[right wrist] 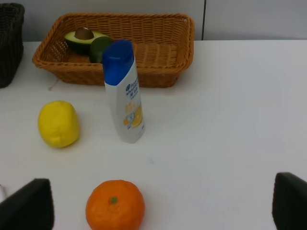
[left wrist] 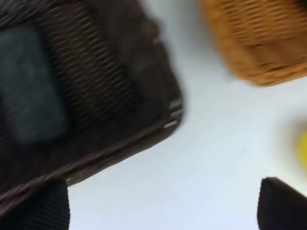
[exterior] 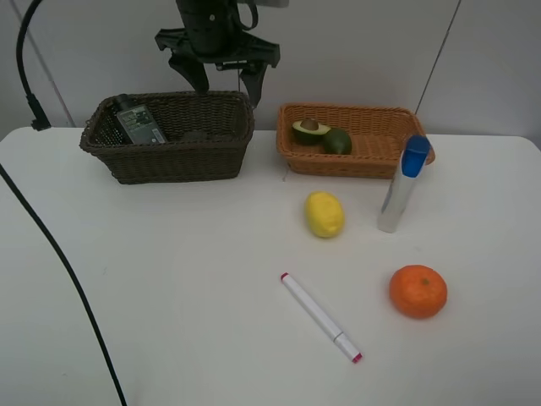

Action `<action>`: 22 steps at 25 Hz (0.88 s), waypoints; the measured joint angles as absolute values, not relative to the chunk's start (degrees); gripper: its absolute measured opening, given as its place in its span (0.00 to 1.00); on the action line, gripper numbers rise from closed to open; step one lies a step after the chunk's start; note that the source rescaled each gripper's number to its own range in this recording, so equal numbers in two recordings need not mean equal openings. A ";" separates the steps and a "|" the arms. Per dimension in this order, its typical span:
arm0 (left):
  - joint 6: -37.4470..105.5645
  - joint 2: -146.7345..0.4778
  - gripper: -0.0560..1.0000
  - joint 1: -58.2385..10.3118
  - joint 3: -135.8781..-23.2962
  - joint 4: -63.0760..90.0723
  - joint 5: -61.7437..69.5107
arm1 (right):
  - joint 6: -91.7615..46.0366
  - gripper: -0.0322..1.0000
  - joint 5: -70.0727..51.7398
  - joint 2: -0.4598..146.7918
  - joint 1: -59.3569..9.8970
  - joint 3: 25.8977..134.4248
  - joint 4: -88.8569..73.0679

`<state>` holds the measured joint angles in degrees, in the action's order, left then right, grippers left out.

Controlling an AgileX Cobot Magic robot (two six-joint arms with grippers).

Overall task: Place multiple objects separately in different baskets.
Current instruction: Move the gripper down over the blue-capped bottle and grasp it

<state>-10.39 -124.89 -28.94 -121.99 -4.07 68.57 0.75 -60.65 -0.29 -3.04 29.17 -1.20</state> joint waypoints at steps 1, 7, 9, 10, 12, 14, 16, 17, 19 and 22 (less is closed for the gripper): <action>-10.39 -123.40 1.00 -27.52 -119.70 -4.33 68.52 | 0.75 1.00 -60.65 -0.29 -3.04 29.17 -1.20; -13.07 -107.31 1.00 -14.94 -100.05 -4.54 68.48 | 0.75 1.00 -60.65 -0.29 -3.04 29.17 -1.20; -13.19 -99.51 1.00 -10.59 -91.60 -3.39 68.48 | 0.75 1.00 -60.65 -0.29 -3.04 29.17 -1.20; -13.19 -96.05 1.00 -9.40 -87.28 -2.78 68.48 | 0.75 1.00 -60.65 -0.29 -3.04 29.17 -1.20; -13.19 -87.37 1.00 -7.97 -79.48 -1.67 68.48 | 0.75 1.00 -60.65 -0.29 -3.04 29.17 -1.20; -13.45 -78.93 1.00 -7.76 -72.05 -1.00 68.48 | 0.75 1.00 -60.65 -0.29 -3.04 29.17 -1.20; -13.69 -69.75 1.00 -7.76 -64.58 0.00 68.52 | 0.75 1.00 -60.65 -0.29 -3.04 29.17 -1.20; -13.69 -66.10 1.00 -7.76 -61.12 0.00 68.52 | 0.75 1.00 -60.65 -0.29 -3.04 29.17 -1.20; -13.64 -57.29 1.00 -7.76 -55.30 0.00 68.58 | 0.75 1.00 -60.65 -0.29 -3.04 29.17 -1.20; -11.58 -44.99 1.00 -7.76 -47.99 0.00 68.65 | 0.75 1.00 -60.65 -0.29 -3.04 29.17 -1.20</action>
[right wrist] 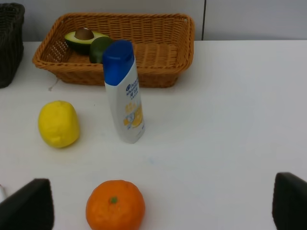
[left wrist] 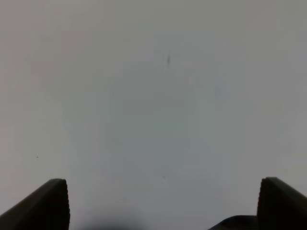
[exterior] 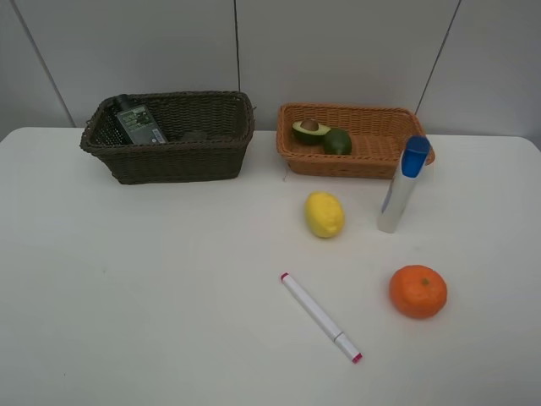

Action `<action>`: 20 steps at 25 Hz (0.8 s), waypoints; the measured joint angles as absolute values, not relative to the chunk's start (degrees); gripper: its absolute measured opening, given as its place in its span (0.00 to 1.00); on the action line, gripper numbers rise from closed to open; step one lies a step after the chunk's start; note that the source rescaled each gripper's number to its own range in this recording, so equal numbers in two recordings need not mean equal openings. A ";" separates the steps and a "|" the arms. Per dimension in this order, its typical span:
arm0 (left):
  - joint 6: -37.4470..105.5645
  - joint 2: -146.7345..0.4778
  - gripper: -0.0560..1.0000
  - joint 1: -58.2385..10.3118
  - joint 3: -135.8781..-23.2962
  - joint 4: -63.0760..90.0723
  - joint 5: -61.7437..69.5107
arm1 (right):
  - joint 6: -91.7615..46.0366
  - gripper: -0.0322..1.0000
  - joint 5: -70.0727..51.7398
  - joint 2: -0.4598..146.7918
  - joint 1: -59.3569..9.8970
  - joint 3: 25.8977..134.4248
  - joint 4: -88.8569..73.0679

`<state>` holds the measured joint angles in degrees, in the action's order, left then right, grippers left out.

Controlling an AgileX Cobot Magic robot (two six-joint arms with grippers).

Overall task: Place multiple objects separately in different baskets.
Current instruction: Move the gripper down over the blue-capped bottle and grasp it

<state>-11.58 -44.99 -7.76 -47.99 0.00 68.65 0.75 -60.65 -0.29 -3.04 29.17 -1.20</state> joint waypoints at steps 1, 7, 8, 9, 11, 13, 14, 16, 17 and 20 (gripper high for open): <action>-10.37 -40.73 1.00 -7.76 -45.94 0.00 68.67 | 0.75 1.00 -60.65 -0.29 -3.04 29.17 -1.20; 0.30 -19.36 1.00 -7.76 -38.25 0.54 66.66 | 0.75 1.00 -60.65 -0.29 -3.04 29.17 -1.20; 1.04 -16.31 1.00 -7.76 -37.23 0.80 65.22 | 0.75 1.00 -60.65 -0.29 -3.04 29.17 -1.20; 1.78 -13.54 1.00 -7.76 -36.21 1.00 63.81 | 0.75 1.00 -60.65 -0.29 -3.04 29.17 -1.20; 2.27 -9.25 1.00 -7.76 -34.40 1.68 61.82 | 0.75 1.00 -60.65 -0.29 -3.04 29.17 -1.20; 2.51 -5.99 1.00 -7.76 -32.50 2.55 60.62 | 0.75 1.00 -60.65 -0.29 -3.04 29.17 -1.20; 2.87 -4.58 1.00 -7.76 -31.80 3.06 60.39 | 0.75 1.00 -60.65 -0.29 -3.04 29.17 -1.20; 4.07 -2.16 1.00 -7.76 -30.33 4.22 60.27 | 0.75 1.00 -60.65 -0.29 -3.04 29.17 -1.20; 5.09 -1.23 1.00 -7.76 -29.90 4.70 60.34 | 0.75 1.00 -60.65 -0.29 -3.04 29.17 -1.20; 6.91 0.13 1.00 -7.76 -29.34 5.66 60.80 | 0.75 1.00 -60.65 -0.29 -3.04 29.17 -1.20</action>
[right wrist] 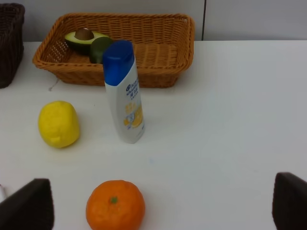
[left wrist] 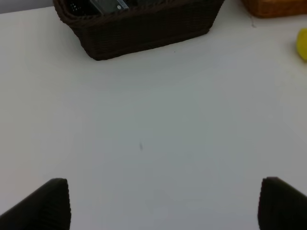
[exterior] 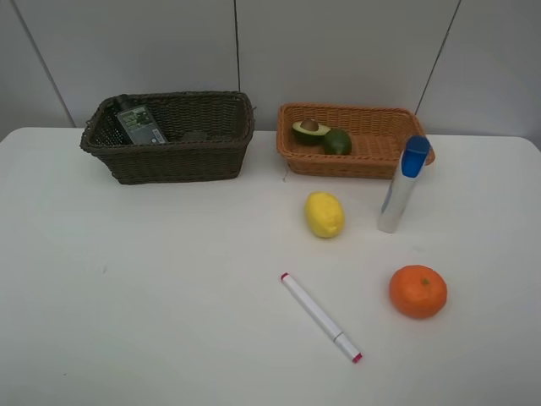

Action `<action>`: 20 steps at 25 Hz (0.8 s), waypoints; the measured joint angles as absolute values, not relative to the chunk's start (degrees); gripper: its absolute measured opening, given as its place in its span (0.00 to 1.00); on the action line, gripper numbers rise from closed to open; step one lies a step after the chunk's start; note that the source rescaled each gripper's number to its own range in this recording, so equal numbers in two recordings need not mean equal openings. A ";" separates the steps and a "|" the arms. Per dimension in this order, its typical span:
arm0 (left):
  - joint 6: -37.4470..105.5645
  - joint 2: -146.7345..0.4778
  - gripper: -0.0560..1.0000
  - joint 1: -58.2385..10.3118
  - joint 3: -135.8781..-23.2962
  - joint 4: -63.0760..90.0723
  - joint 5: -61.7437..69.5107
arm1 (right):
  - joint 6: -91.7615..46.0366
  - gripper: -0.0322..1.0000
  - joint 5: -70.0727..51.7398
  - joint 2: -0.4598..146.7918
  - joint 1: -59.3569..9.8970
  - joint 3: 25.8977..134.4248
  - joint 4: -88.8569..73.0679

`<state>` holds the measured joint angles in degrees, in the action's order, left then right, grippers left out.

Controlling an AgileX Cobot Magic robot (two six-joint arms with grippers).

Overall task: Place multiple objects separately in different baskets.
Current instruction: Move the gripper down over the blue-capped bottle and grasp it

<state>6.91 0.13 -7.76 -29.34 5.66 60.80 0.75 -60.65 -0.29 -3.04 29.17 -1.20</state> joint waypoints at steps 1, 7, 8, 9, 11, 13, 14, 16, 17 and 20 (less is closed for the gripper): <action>7.20 0.13 1.00 -7.76 -29.34 5.90 60.80 | 0.75 1.00 -60.65 -0.29 -3.04 29.17 -1.20; 7.53 0.19 1.00 -7.76 -29.23 6.24 60.80 | 0.75 1.00 -60.65 -0.29 -3.04 29.17 -1.20; 7.53 0.19 1.00 -7.76 -29.23 6.24 60.80 | 0.75 1.00 -60.65 -0.29 -3.04 29.17 -1.20; 7.53 0.19 1.00 -7.76 -29.23 6.29 60.80 | 0.75 1.00 -60.65 -0.29 -3.04 29.17 -1.20; 7.53 0.19 1.00 -7.76 -29.23 6.29 60.80 | 0.75 1.00 -60.65 -0.29 -3.04 29.17 -1.20; 7.53 0.19 1.00 -7.76 -29.23 6.29 60.80 | 0.75 1.00 -60.65 -0.29 -3.04 29.17 -1.20; 7.53 0.19 1.00 -7.76 -29.23 6.29 60.80 | 0.75 1.00 -60.65 -0.29 -3.04 29.17 -1.20; 7.53 0.19 1.00 -7.55 -29.23 6.31 60.80 | 0.75 1.00 -60.65 -0.29 -3.04 29.17 -1.20; 7.53 0.19 1.00 -6.98 -29.23 6.36 60.80 | 0.75 1.00 -60.65 -0.29 -3.04 29.17 -1.20; 7.53 0.31 1.00 -4.28 -29.23 6.44 60.80 | 0.75 1.00 -60.65 0.55 -3.04 29.17 -1.20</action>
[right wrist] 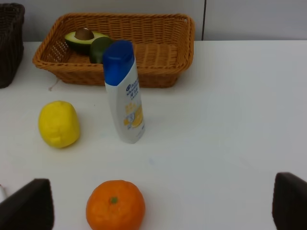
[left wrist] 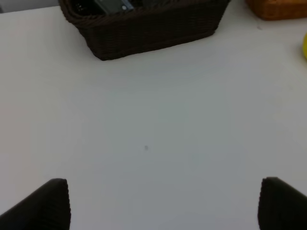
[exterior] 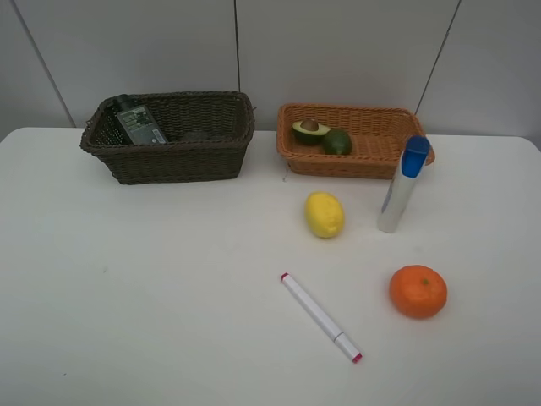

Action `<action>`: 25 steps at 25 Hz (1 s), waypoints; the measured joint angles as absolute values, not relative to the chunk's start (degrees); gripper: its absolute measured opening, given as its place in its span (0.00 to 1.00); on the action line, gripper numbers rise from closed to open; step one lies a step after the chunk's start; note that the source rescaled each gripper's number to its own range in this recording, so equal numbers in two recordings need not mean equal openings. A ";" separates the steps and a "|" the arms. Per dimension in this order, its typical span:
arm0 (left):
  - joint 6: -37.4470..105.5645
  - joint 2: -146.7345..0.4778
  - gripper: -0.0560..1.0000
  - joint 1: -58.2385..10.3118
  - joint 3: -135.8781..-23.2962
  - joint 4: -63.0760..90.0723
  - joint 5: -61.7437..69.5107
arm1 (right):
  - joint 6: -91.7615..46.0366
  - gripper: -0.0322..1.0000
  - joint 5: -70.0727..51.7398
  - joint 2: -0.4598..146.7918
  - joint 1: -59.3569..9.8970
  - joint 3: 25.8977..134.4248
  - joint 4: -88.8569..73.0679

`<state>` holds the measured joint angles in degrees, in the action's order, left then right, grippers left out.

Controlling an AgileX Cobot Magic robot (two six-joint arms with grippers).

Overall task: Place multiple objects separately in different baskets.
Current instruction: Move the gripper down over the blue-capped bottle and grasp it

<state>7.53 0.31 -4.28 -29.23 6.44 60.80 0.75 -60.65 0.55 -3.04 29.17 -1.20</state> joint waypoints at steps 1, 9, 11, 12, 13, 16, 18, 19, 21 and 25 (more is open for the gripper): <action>7.53 0.31 1.00 -3.53 -29.23 6.44 60.80 | 0.81 1.00 -60.57 2.06 -3.04 29.35 -1.20; 7.53 0.41 1.00 -3.05 -29.23 6.44 60.80 | 6.85 1.00 -56.88 35.88 -3.04 38.06 2.22; 7.53 0.41 1.00 -3.05 -29.23 6.44 60.80 | 8.32 1.00 -56.87 47.07 -3.04 42.96 2.92; 7.53 0.41 1.00 -3.05 -29.23 6.44 60.80 | 8.77 1.00 -57.00 52.84 -3.04 46.16 2.97; 7.53 0.41 1.00 -3.05 -29.23 6.44 60.80 | 9.16 1.00 -57.31 57.67 -3.04 49.63 2.86; 7.53 0.41 1.00 -3.05 -29.23 6.44 60.80 | 9.48 1.00 -60.38 71.67 -3.04 59.72 0.76; 7.53 0.41 1.00 -3.05 -29.23 6.44 60.80 | 9.49 1.00 -62.82 78.11 -3.81 65.99 0.00; 7.53 0.41 1.00 -3.05 -29.23 6.44 60.80 | 9.54 1.00 -64.31 81.20 -4.63 69.19 0.00; 7.53 0.41 1.00 -3.05 -29.23 6.44 60.80 | 9.54 1.00 -66.46 86.26 -6.92 74.89 0.00; 7.53 0.41 1.00 -3.05 -29.23 6.44 60.80 | 10.73 1.00 -67.58 94.60 -11.48 81.79 0.00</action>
<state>7.53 0.41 -3.05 -29.23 6.44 60.80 10.73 -67.58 94.60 -11.48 81.79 0.00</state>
